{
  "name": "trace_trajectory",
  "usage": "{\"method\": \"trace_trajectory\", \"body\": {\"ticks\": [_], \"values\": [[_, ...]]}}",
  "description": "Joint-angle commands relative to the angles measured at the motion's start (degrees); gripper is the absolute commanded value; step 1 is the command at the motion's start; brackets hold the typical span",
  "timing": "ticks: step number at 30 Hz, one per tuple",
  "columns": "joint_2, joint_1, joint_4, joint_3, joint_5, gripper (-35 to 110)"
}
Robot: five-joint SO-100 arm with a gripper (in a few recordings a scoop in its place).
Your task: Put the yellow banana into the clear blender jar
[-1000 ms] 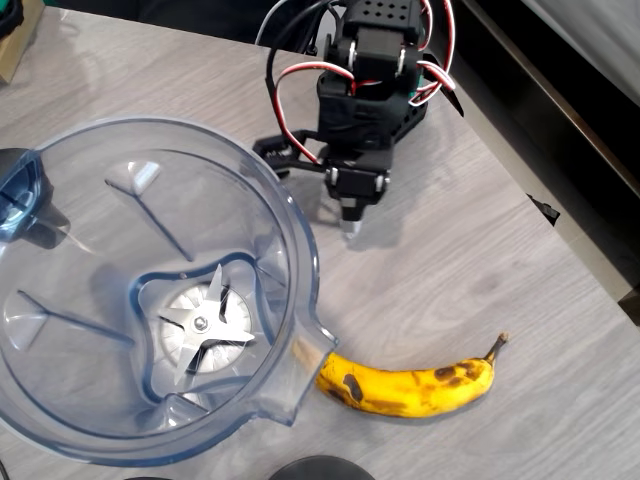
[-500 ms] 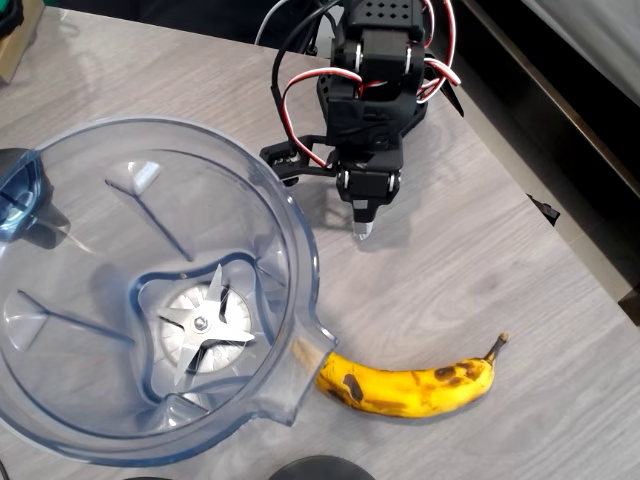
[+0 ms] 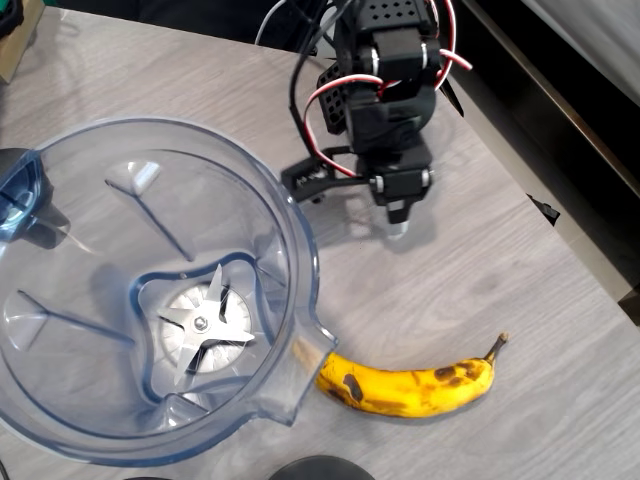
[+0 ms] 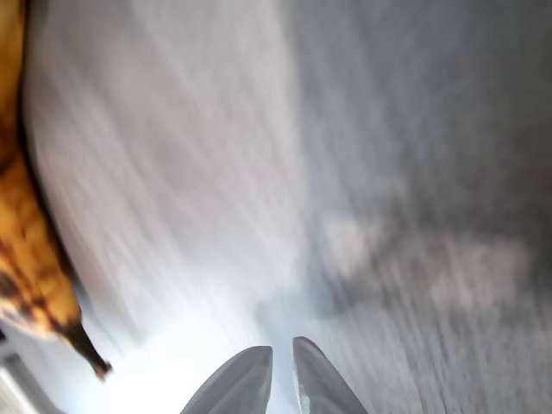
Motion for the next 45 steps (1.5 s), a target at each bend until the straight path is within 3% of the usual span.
{"method": "trace_trajectory", "body": {"ticks": [1, 12, 19, 25, 38, 45], "values": [[1.85, -1.41, -0.97, 0.53, -0.79, 0], [0.53, -9.05, -2.81, -4.66, -3.43, 0], [-29.88, -7.47, -9.49, -27.33, -3.08, 0], [-54.05, -7.03, -7.73, -49.39, -0.70, 0], [-66.97, -7.91, -5.89, -66.71, 3.60, 0], [-82.18, -6.68, 0.00, -84.02, 7.82, 0]]}}
